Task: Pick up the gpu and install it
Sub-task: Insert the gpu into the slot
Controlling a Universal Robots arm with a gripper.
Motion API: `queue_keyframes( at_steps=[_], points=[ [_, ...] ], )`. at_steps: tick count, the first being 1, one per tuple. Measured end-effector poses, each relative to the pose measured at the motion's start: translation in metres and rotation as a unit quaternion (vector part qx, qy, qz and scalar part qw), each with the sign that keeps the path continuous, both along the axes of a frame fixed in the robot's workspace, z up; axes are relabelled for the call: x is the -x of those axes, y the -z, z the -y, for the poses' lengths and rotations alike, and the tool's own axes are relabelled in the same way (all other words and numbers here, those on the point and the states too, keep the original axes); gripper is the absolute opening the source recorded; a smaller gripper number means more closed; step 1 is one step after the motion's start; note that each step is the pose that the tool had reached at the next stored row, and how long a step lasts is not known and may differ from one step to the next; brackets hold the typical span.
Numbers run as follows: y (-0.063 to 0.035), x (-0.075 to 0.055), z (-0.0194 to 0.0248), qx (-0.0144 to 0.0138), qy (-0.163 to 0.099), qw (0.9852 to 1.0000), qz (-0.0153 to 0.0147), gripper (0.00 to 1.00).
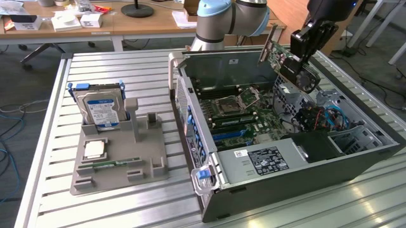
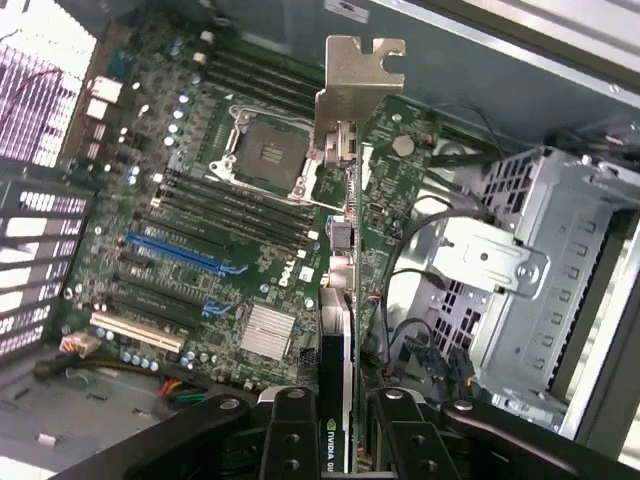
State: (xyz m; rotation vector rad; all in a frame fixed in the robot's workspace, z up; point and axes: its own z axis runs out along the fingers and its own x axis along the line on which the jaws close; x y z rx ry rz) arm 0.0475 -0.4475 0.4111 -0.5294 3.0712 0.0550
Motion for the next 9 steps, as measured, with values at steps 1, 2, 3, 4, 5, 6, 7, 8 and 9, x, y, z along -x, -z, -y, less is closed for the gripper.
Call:
queue_keyframes(
  at_steps=[1,2,3,4,5,6,7,8,9],
  points=[
    [0.0000,0.0000,0.0000,0.0001,-0.009,1.0000,0.0000,0.26],
    [0.0000,0.0000,0.0000,0.0002,-0.018,0.9998,0.0000,0.26],
    [0.0000,0.0000,0.0000,0.0003,-0.027,0.9996,0.0000,0.26],
    [0.0000,0.0000,0.0000,0.0004,-0.037,0.9993,0.0000,0.26],
    [0.0000,0.0000,0.0000,0.0005,-0.045,0.9990,0.0000,0.26],
    [0.0000,0.0000,0.0000,0.0006,-0.055,0.9985,0.0000,0.26],
    [0.0000,0.0000,0.0000,0.0008,-0.063,0.9980,0.0000,0.26],
    [0.0000,0.0000,0.0000,0.0010,-0.072,0.9974,0.0000,0.26],
    [0.0000,0.0000,0.0000,0.0012,-0.081,0.9967,0.0000,0.26]
  ],
)
